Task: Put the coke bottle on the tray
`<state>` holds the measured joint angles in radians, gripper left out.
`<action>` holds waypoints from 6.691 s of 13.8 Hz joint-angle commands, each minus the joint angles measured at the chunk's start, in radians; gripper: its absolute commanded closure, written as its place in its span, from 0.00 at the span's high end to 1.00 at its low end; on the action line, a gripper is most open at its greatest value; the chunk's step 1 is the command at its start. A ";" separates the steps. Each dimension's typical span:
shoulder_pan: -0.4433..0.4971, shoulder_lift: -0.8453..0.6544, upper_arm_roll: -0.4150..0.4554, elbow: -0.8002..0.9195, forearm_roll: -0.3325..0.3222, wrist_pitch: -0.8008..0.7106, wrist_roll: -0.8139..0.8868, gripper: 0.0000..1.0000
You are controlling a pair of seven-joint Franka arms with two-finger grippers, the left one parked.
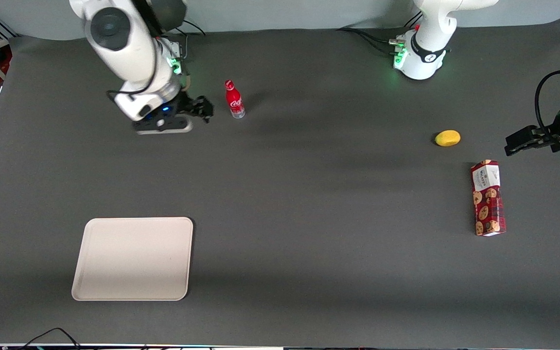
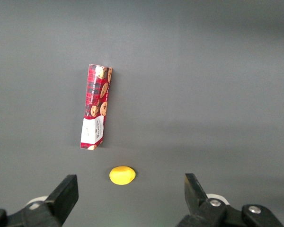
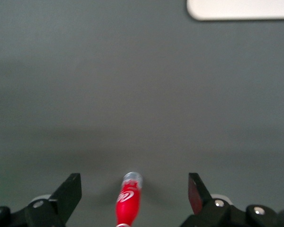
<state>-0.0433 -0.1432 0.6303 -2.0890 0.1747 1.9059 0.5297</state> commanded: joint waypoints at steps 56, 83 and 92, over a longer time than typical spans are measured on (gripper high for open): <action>-0.003 0.028 -0.302 0.173 -0.159 -0.113 -0.455 0.00; -0.010 0.823 -0.785 0.741 -0.087 0.217 -1.412 0.52; 0.005 0.722 -0.796 0.776 -0.043 0.055 -1.188 1.00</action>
<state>-0.0486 0.6524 -0.1581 -1.3162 0.1151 2.0411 -0.7543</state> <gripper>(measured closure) 0.000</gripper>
